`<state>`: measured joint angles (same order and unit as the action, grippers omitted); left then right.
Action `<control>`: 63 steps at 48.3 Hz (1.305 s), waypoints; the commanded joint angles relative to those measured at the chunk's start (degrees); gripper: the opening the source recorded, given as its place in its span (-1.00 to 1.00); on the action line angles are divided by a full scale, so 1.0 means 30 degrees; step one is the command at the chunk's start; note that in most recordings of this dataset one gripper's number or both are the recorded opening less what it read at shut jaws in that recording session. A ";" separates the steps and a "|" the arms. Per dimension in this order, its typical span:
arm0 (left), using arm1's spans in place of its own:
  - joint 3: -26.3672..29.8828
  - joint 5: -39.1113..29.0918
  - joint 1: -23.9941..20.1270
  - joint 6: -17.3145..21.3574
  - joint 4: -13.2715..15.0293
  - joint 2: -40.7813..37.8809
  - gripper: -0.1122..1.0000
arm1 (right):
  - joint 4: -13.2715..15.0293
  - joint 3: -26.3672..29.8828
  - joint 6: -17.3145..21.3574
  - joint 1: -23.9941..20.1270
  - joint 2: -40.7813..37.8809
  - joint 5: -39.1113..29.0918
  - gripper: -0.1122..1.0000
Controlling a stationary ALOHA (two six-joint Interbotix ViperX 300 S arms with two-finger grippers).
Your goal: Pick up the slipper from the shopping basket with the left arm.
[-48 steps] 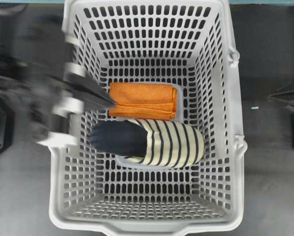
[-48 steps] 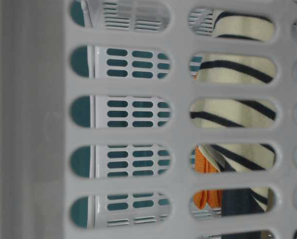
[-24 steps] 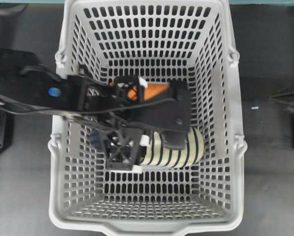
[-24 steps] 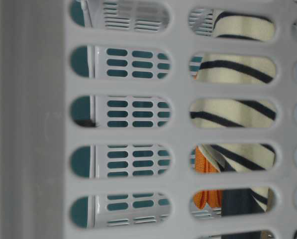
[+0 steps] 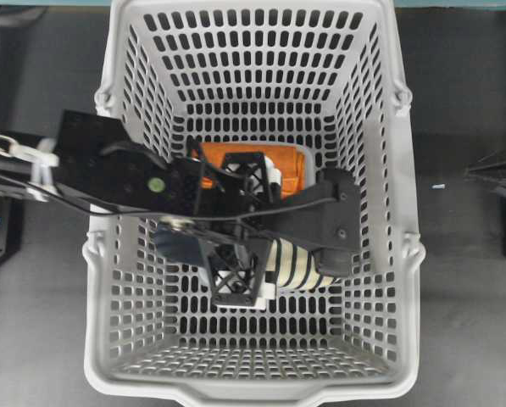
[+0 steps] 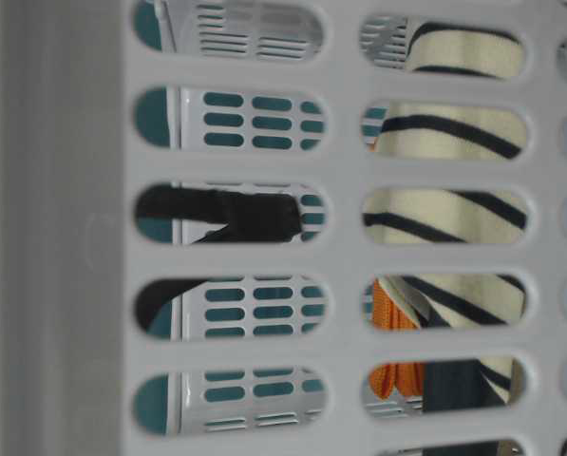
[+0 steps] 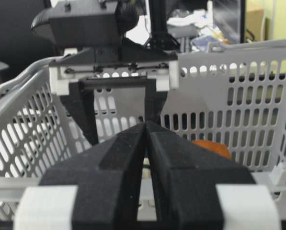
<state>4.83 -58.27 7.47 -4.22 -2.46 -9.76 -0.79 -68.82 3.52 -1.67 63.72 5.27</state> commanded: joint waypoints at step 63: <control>0.7998 -0.6738 0.0029 0.0439 -0.0059 -0.0088 -0.69 | -0.0088 -0.0293 0.0439 -0.0059 0.0205 -0.0029 -0.80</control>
<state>22.41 -74.97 7.56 -2.72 -2.46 -11.07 -0.79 -70.05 4.66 -1.76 64.69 4.92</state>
